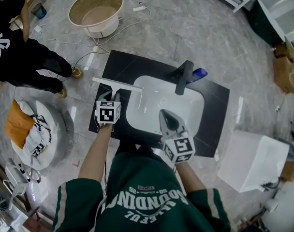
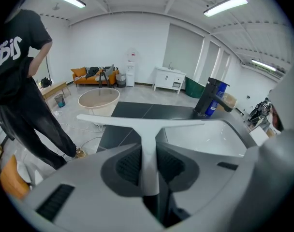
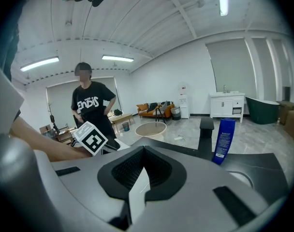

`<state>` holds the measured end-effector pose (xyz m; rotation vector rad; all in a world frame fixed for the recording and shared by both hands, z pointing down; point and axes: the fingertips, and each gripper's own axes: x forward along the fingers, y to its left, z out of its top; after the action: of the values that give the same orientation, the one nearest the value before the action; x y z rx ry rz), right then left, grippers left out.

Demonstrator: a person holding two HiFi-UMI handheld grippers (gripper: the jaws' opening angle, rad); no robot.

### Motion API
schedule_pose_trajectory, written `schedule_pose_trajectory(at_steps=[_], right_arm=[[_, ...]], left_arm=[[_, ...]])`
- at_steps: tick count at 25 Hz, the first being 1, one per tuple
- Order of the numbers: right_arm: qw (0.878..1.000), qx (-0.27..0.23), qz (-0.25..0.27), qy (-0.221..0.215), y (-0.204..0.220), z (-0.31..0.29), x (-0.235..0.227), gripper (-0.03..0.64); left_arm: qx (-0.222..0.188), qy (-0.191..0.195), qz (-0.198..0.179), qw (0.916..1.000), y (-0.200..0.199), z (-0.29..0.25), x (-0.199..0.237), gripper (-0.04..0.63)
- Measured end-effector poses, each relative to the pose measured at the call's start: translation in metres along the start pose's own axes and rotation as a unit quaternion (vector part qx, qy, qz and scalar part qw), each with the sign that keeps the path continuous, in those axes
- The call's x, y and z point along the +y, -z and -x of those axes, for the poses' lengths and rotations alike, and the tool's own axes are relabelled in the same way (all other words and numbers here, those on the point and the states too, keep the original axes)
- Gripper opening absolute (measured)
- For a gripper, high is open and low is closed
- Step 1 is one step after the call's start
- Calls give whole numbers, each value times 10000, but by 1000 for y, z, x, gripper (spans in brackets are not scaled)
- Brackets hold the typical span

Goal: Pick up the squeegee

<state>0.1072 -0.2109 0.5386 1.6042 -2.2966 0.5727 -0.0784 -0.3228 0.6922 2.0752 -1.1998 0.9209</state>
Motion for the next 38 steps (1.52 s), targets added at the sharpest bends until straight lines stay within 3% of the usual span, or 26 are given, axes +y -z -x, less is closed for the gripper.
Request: schedule_pose_trajectory(at_steps=[8,15,22,38], right_arm=[[9995,-229,156,-133,-11,14,-3,2],[9986,-433,280,63,-26,34,-23,2],[9965,-697,234,402,-38,55,-47,2],[9920,-1064,444,510,-51,87,-50,0]], left_arm=[[-512,-67,107,9986,-16,46,-14,72],[-1038,25,214,9944,-37,92,-36,72],[-1522,77,-5,9883,-55,131,-62,72],[-1698,274,-160,9850,-57,151,-99,71]])
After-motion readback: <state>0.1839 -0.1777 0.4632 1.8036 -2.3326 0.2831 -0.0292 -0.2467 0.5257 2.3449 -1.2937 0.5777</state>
